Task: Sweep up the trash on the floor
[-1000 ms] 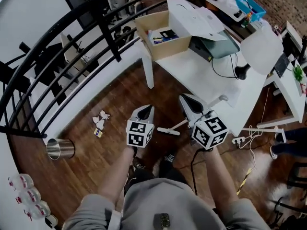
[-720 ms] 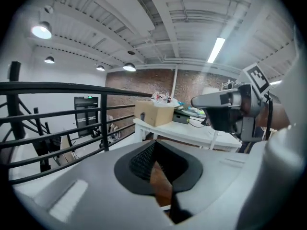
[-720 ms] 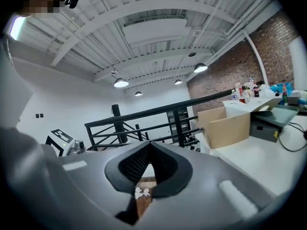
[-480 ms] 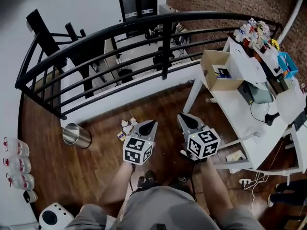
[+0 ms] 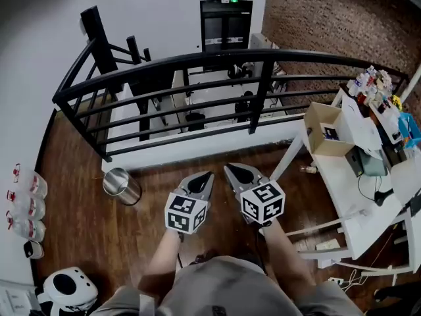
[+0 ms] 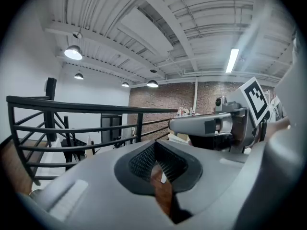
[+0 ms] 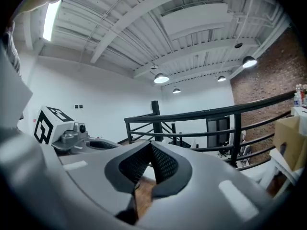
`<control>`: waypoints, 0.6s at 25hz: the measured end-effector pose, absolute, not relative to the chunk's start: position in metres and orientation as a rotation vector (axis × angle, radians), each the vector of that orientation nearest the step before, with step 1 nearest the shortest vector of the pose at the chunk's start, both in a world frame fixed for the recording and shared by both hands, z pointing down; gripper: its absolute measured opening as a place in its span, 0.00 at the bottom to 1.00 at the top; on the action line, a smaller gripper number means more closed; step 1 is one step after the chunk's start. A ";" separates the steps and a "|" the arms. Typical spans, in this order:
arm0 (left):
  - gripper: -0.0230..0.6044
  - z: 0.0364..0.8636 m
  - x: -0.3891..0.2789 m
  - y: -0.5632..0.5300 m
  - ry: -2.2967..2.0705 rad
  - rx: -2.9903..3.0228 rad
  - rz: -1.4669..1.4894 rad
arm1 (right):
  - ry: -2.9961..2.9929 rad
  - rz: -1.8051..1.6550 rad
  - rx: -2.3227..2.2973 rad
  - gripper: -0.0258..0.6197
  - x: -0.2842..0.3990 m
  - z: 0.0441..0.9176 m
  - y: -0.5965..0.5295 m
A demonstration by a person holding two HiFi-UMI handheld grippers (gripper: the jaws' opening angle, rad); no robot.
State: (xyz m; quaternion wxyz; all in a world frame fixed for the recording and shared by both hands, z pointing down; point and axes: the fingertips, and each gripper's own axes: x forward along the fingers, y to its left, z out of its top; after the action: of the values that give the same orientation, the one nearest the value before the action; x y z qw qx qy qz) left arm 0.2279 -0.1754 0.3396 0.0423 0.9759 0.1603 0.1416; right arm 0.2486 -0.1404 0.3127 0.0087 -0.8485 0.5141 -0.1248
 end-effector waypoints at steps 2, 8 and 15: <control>0.05 0.340 0.220 -0.189 0.453 3.003 0.439 | 1.646 -0.380 -2.633 0.04 0.241 0.308 -0.156; 0.05 0.330 0.211 -0.216 0.368 3.007 0.403 | 1.714 -0.397 -2.597 0.04 0.230 0.304 -0.178; 0.05 0.329 0.202 -0.224 0.352 3.015 0.411 | 1.707 -0.404 -2.603 0.04 0.223 0.303 -0.182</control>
State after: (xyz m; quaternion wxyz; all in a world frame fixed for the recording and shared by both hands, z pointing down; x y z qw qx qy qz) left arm 0.2017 -0.2237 0.3285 0.0394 0.9835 0.1150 0.1341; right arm 0.2229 -0.1818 0.3030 0.0014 -0.8293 0.5438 -0.1288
